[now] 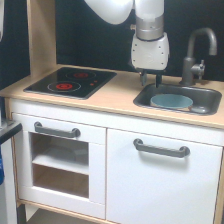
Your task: Place the pot in the sink
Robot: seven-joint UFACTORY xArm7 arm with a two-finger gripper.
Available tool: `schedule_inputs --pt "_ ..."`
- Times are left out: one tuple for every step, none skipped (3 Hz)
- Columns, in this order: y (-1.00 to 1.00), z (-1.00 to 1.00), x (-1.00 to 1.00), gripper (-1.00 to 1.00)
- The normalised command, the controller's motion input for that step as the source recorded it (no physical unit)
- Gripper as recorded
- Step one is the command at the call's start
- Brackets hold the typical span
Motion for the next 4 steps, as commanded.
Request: schedule_inputs --pt "-0.09 0.53 -0.25 1.00" --pt "-0.09 0.54 -0.27 1.00" --pt "-0.08 0.56 -0.30 1.00" --pt "-0.07 0.56 -0.33 1.00"
